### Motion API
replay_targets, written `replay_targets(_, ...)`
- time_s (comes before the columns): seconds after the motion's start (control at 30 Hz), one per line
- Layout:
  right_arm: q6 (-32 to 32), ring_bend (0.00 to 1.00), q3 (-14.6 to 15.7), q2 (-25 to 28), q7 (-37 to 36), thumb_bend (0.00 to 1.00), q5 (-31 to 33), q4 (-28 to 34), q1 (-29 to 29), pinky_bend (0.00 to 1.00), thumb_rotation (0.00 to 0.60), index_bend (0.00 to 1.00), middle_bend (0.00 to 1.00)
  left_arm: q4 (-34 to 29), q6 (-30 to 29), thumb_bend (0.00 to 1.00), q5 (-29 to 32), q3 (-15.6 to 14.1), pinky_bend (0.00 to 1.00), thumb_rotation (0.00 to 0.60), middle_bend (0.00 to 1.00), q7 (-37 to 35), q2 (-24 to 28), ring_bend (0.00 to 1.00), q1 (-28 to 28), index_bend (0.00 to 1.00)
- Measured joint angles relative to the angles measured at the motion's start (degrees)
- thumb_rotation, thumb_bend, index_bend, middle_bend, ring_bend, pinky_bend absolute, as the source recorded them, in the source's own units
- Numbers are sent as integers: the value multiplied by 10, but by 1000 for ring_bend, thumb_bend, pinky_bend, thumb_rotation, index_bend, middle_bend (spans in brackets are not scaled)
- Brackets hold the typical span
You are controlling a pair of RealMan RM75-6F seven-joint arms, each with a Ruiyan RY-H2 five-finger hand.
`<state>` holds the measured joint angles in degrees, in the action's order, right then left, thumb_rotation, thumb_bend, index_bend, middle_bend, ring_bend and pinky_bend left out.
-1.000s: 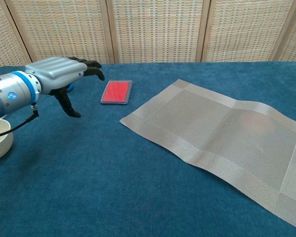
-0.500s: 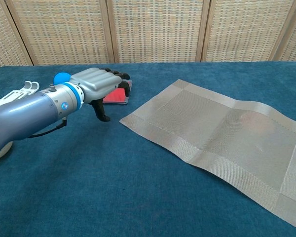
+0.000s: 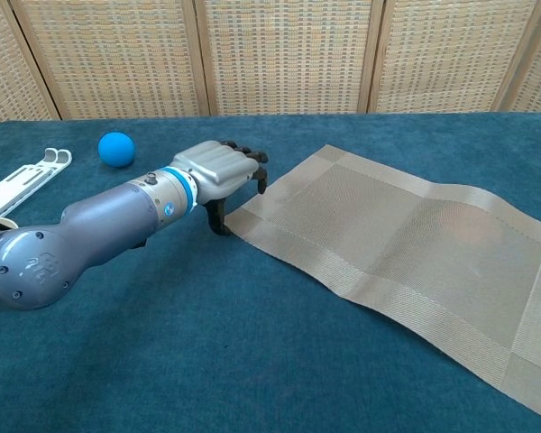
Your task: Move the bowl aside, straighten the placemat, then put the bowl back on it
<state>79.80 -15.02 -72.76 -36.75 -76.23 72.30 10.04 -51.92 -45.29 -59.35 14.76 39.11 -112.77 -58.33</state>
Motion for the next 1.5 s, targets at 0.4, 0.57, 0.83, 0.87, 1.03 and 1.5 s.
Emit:
replay_targets(0.4, -3, 0, -5, 2, -8, 317, 7, 3, -2, 0, 600, 87, 0, 5, 4, 223, -3, -12, 0, 600, 0, -8, -2, 0, -2, 263)
replay_targets(0.57, -3, 0, -7, 3, -9, 316, 8, 6, -3, 0, 600, 87, 0, -14, -1, 223, -3, -21, 0, 600, 0, -3, 9, 0, 5, 264)
replay_targets(0.83, -3, 0, -9, 4, -13, 317, 10, 10, -4, 0, 600, 87, 0, -1, -7, 232, 1, -24, 0, 600, 0, 4, -1, 0, 4, 275)
replay_targets(0.87, -3, 0, -9, 4, -13, 316, 10, 10, -5, 0, 600, 87, 0, 6, -7, 232, 0, -23, 0, 600, 0, 3, -5, 0, 2, 281)
replay_targets(1.03, -5, 0, -9, 4, -16, 317, 10, 10, -5, 0, 600, 88, 0, 51, -8, 312, -7, -19, 0, 600, 0, -10, -30, 0, -7, 350)
replay_targets(1.5, -4, 0, -9, 3, -21, 308, 6, 12, -5, 0, 600, 98, 0, 132, -29, 492, -74, -24, 0, 600, 0, -109, -72, 0, -17, 508)
